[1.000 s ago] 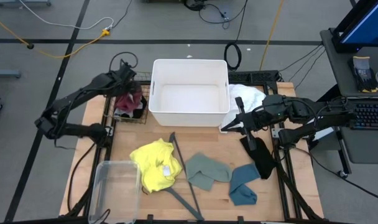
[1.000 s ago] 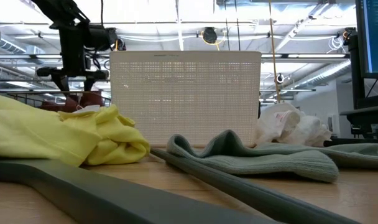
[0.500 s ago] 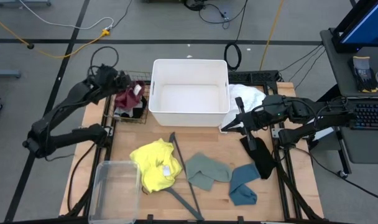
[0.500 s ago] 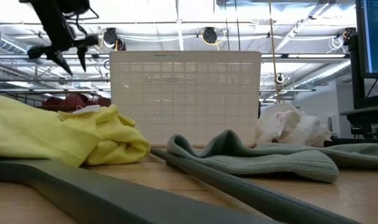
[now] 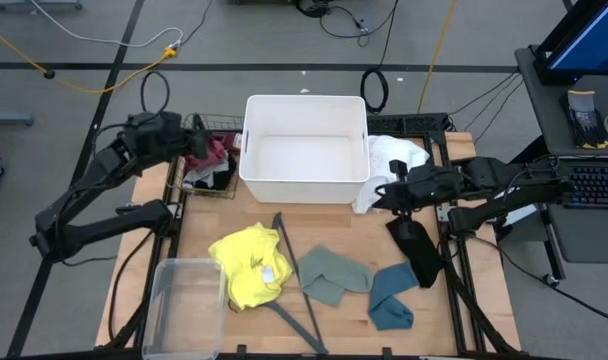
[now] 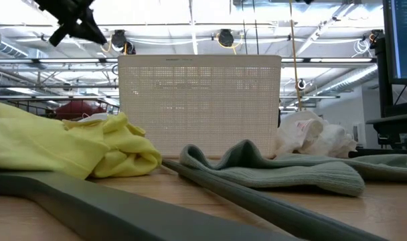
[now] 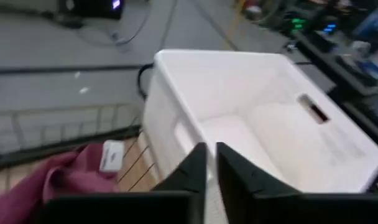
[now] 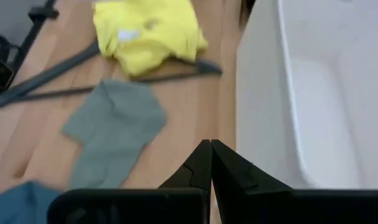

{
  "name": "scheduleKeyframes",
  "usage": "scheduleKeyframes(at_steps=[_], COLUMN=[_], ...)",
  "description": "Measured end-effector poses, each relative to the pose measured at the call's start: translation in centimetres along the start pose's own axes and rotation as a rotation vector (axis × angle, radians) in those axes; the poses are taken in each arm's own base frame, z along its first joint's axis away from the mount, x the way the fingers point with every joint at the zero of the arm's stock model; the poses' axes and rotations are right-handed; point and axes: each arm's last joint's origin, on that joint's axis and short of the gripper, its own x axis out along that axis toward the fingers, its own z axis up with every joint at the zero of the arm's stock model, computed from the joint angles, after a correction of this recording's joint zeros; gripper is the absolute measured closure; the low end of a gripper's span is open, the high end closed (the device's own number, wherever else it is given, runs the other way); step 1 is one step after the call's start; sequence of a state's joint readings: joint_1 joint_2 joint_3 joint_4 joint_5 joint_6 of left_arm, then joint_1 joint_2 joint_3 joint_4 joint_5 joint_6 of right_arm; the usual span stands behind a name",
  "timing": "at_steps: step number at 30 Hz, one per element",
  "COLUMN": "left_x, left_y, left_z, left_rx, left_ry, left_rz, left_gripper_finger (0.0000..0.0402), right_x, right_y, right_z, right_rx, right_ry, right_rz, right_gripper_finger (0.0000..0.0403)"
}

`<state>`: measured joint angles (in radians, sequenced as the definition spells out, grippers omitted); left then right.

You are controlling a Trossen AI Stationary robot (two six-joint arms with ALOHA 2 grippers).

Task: Pick & Place Cloths
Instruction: Put the black sock into the transparent bin

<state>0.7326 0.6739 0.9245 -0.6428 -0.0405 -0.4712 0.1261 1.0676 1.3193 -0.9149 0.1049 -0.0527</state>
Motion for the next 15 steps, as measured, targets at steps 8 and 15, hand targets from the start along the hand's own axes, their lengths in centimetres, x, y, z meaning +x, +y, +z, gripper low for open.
scheduleKeyframes(at_steps=[8,15], left_x=[-1.7,-2.9], left_y=[-1.2,-2.1], left_z=[0.4,0.6], left_rx=[0.148,0.207], left_ry=[-0.075,-0.109], left_rz=[-0.229,-0.415], left_gripper_finger=[0.0391,0.0394], right_x=[-0.2,-0.8], right_y=[0.1,0.4], right_z=[-2.2,-3.7], right_rx=[0.184,0.401], right_ry=[0.225,0.413], right_rz=[-0.007,0.039], right_gripper_finger=[0.0403,0.0403])
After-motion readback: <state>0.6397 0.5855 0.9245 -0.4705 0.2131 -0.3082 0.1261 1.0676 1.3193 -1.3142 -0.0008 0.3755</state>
